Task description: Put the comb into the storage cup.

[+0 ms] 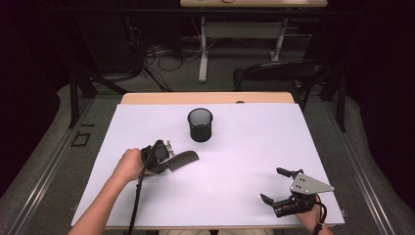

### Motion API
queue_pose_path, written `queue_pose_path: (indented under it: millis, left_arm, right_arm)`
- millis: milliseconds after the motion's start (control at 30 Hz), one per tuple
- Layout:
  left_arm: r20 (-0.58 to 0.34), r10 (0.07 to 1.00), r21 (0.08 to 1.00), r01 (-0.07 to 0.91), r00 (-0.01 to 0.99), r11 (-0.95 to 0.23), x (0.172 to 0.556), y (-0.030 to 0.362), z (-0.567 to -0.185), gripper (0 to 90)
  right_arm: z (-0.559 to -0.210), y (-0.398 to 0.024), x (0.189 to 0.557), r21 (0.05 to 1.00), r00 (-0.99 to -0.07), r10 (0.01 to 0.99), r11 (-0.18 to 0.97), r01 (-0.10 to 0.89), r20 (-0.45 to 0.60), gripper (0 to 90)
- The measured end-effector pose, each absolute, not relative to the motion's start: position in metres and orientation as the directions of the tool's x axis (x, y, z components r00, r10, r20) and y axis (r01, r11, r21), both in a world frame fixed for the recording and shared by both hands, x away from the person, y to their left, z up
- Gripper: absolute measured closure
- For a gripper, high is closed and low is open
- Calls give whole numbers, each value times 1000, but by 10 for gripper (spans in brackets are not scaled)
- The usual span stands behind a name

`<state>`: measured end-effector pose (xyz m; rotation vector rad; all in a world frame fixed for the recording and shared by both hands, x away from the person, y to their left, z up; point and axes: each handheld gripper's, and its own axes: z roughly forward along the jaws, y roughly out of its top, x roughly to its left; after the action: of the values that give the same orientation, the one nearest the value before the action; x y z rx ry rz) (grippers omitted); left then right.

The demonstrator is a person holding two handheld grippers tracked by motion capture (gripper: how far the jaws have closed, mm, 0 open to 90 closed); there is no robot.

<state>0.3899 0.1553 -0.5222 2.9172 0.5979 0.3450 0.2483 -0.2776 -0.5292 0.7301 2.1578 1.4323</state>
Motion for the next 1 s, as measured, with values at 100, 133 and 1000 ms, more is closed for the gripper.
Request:
queue_pose_path:
  millis: [100,133,1000]
  left_arm:
    - [179,397,172,369,900,-914,392,155,-523,686]
    - [179,402,175,373,898,-911,391,155,-524,687]
    - [194,435,258,382,879,-887,384,166,-513,720]
  right_arm:
    - [-530,-277,249,929,-761,644,324,181,-77,1]
    - [-530,-277,249,929,-761,644,323,183,-74,1]
    - [-530,-277,249,926,-761,645,328,186,-75,1]
